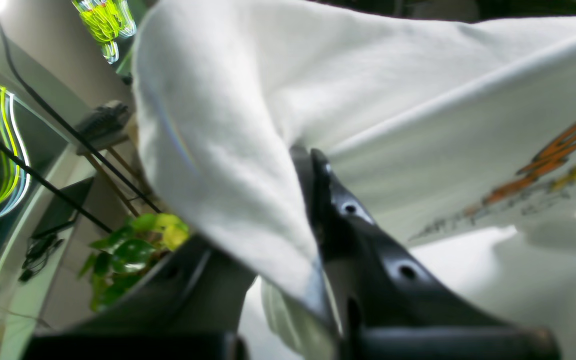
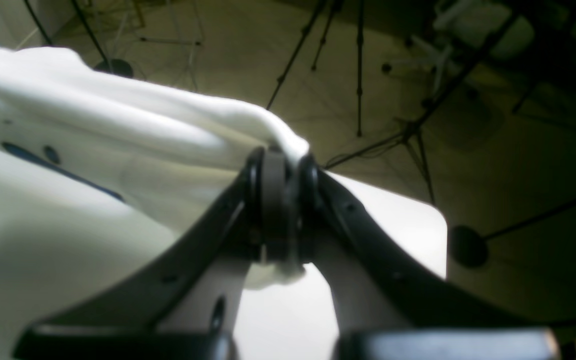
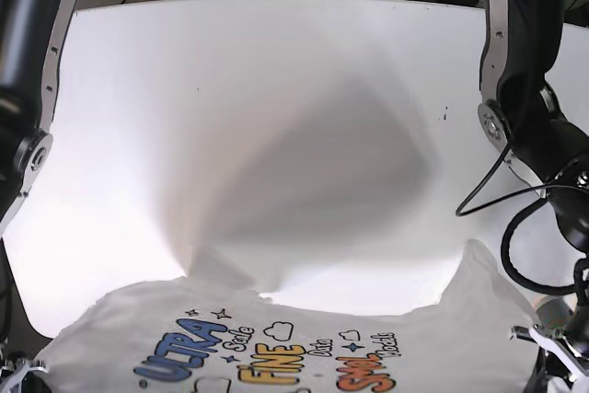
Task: Fold the T-shirt properly
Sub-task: 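Lift the T-shirt with both grippers and swing it to spread flat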
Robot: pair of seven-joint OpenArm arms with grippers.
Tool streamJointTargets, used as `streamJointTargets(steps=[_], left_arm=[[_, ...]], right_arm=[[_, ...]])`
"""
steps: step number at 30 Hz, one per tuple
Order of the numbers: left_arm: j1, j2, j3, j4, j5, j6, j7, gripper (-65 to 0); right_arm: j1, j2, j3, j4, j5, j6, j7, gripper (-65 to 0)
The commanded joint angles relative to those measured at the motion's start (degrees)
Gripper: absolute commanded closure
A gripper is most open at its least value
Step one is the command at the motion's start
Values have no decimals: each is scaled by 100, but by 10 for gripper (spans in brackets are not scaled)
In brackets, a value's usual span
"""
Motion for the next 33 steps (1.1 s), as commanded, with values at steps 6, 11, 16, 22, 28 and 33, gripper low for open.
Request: streamJointTargets(steps=[6,11,16,22,28,33], left_arm=[[1027,-163,-20,651,130,-368,-56,0],[1941,-259,-29,968,103,-368,-74,0],[3084,-233,-398,1319,112,-368,-74,0],[4174,-224,-689,1390,112,-368,-83,0],[4974,-224,-1005,1381,139,-368,-127,0],[5774,-294,-996,1381,156,-368,-566,-1]], right_arm=[[-1423,218,787,901,273,-39,-32,-21],[-2689,156,1270,1578,273,-39,-41,-21],[-4026,-160,1895,2246,273,-39,-41,-21],[-5318,-626,2343,2843,273,-39,-41,-21],[-6338,-1022,2519,3309,282,-39,-41,-21],[-6988,-1171,2536,3494,282,-39,-32,-21]])
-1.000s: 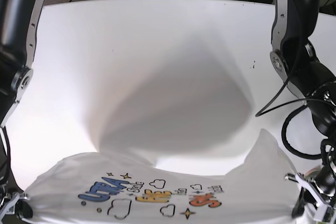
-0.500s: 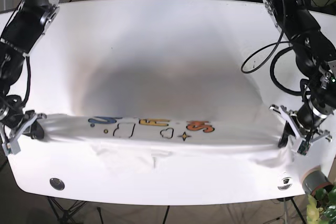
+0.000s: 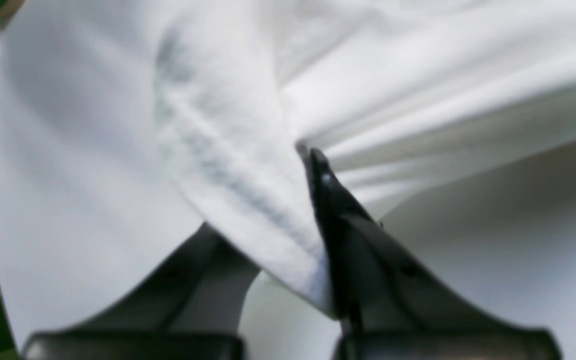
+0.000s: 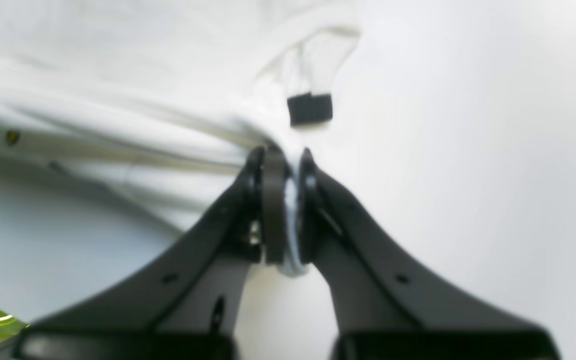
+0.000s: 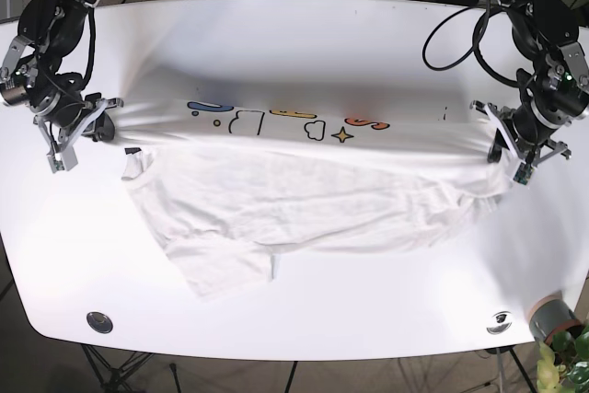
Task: Fold the T-shirt properly
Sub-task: 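Lift the T-shirt with both grippers and swing it to spread flat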
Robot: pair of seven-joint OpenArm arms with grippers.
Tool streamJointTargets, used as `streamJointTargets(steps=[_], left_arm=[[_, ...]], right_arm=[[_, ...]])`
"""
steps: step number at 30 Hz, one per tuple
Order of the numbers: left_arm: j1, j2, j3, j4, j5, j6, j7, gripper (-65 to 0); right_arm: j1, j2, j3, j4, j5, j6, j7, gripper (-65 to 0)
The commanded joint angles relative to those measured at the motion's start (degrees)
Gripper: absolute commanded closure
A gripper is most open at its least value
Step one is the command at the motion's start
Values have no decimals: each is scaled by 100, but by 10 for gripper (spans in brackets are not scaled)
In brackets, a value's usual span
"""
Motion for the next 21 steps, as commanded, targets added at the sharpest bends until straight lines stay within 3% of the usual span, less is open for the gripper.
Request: streamJointTargets(steps=[1,8,15,17,18,21], left_arm=[[182,-188,-50,93,77,38,-204,-3],[876,-522,-120,93,69,38,-221,-3],[1175,-539,-173,58,77,38,-221,-8],[1237,-539,-129,67,77,38,-221,-54],[1228,-530,-129,67,77,38,-221,-110],[1237,-522,-129,58,77,38,-221,-261]], right_arm=[[-123,134,69,170,-31,-15,97,-21],[-721,125,262,170,391,-15,97,-21],[-1082,107,236,170,462,-41,97,-27],[-1126,107,236,170,462,-58,97,-30],[-1134,107,236,170,462,-76,97,-46],[-1143,107,236,170,479,-76,97,-165]])
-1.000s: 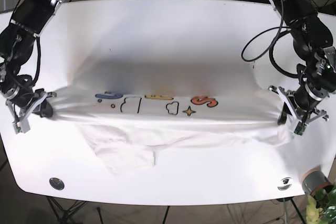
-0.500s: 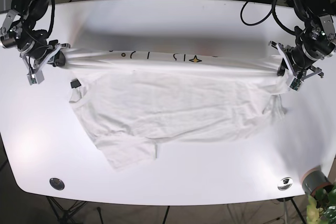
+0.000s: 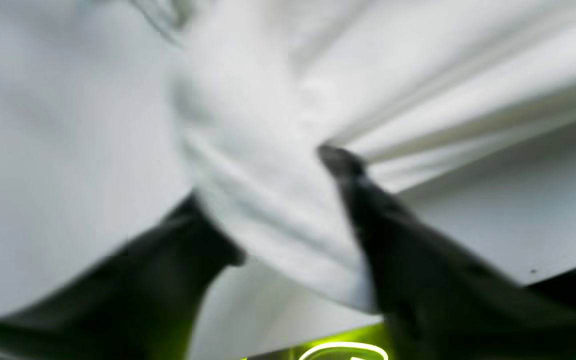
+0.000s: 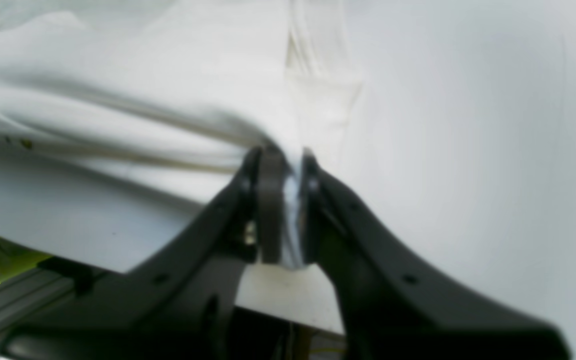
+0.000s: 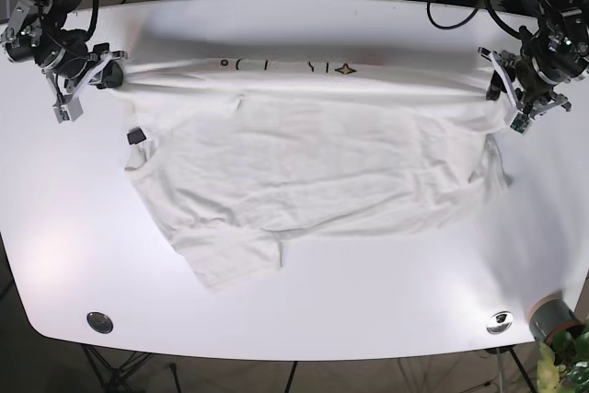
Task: Fold the T-shirt properly
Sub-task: 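Lift the T-shirt with both grippers and swing it to spread flat, then release the T-shirt with both grippers and move them apart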
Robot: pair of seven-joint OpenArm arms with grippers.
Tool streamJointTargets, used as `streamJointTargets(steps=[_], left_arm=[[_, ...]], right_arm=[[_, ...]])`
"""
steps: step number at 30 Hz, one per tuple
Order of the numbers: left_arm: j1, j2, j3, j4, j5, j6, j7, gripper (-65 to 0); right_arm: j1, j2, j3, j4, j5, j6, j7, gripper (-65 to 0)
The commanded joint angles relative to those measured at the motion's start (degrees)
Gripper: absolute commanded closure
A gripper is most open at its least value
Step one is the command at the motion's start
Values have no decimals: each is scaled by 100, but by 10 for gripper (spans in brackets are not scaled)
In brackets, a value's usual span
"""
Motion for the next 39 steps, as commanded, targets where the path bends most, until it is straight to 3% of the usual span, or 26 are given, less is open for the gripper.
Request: streamJointTargets(steps=[1,3,5,8,10,16,23,30,35,39], left_arm=[[-49,-128,-63,76,38,53,-72,-317],[-75,-128,-90,76,29,53,-64,-378],[-75,-137,-90,93,-6,53,-64,-379],[-84,-137,-143,120,-23,53,-64,-379],[-101,-128,-327,120,-155,53,-64,-379],[-242,-251,-793,120,-1685,53,-37,-379],[-224,-348,-1118,120,-2775,53,-28,-379],[-251,-330,-1118,120,-3056,53,464,-379],[-251,-304,-1285,120,-3065,53,631,-379],[-242,-304,-1611,120,-3276,53,657,-379]], right_arm=[[19,131,68,122,38,-35,95,-243],[28,131,76,122,46,-35,95,-385],[55,131,85,183,46,-35,95,-488],[134,131,85,306,46,-35,112,-563],[310,123,68,289,38,-35,112,-558],[811,123,41,271,11,-35,104,-553],[1347,131,-99,-142,11,-35,95,-553],[2006,43,-135,-1012,-121,-35,139,-553],[2455,-106,-214,-1470,-868,1,552,-553],[2771,-71,-724,-1900,-1360,18,921,-553]])
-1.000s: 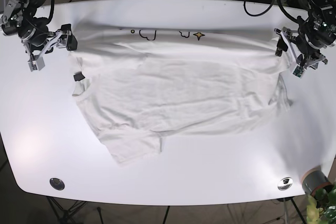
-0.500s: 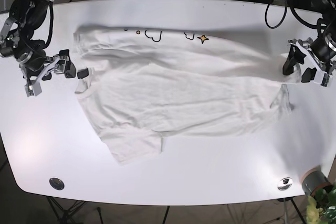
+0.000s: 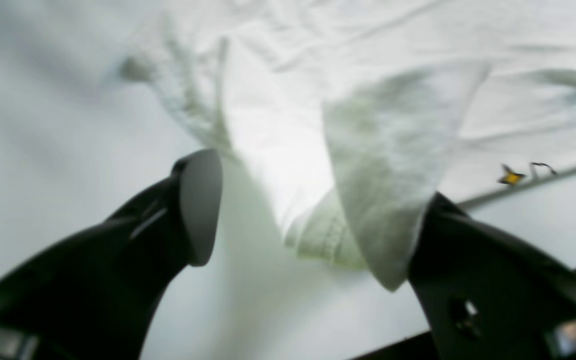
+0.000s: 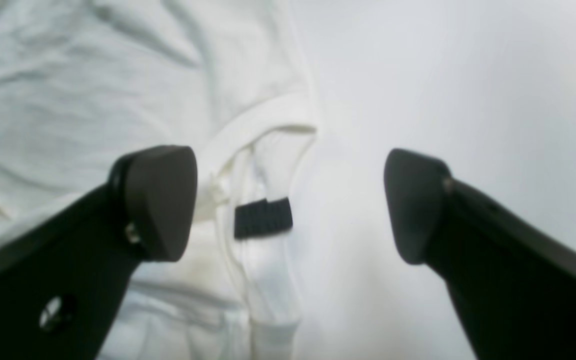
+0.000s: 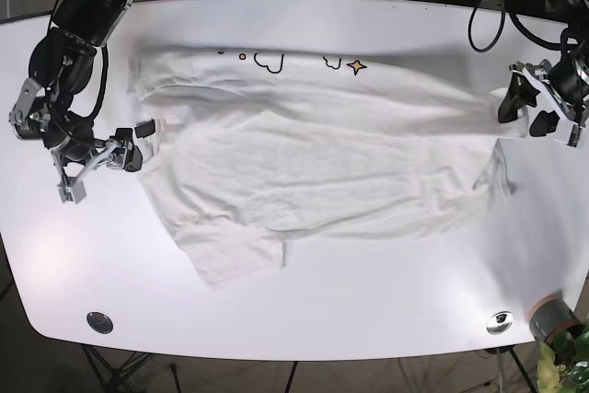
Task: Fold the T-shirt properly
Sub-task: 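Release the T-shirt with both grippers and move them apart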
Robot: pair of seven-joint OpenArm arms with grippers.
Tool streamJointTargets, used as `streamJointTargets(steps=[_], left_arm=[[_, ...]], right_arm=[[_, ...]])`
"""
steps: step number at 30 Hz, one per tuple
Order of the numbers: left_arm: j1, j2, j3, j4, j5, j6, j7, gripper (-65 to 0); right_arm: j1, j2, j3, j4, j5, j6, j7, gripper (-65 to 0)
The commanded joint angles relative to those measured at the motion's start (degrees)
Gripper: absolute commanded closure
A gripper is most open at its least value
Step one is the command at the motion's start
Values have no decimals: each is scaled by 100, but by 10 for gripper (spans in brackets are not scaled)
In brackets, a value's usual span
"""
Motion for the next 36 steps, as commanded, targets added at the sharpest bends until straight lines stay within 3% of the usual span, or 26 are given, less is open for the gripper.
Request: streamJointTargets(steps=[1,8,14,17,25,32,36], left_arm=[[-34,-125,-225,93,-328,-6,-125,-379],[-17,-142,-894,93,-601,-6,-125,-379],[80,-309,-1008,85,-601,-6,-125,-379],[159,-283,-990,93,-671,-6,-125,-379],[159,-63,-990,50,-1559,-6,-125,-379],[115,-55,-524,-276,-1603,-6,613,-379],[115,-72,-313,-856,-1603,-6,780,-379]], right_arm=[[240,121,-202,-170,-60,27,384,-553],[627,139,-597,-1155,-429,27,1237,-553],[1014,148,-984,-1990,-825,36,1861,-553],[1084,148,-1011,-2201,-799,36,1887,-553],[1040,-125,-1151,-2209,-799,36,1887,-553],[891,-318,-1248,-2201,-807,36,1887,-553],[856,-336,-1248,-2201,-799,36,1887,-553]])
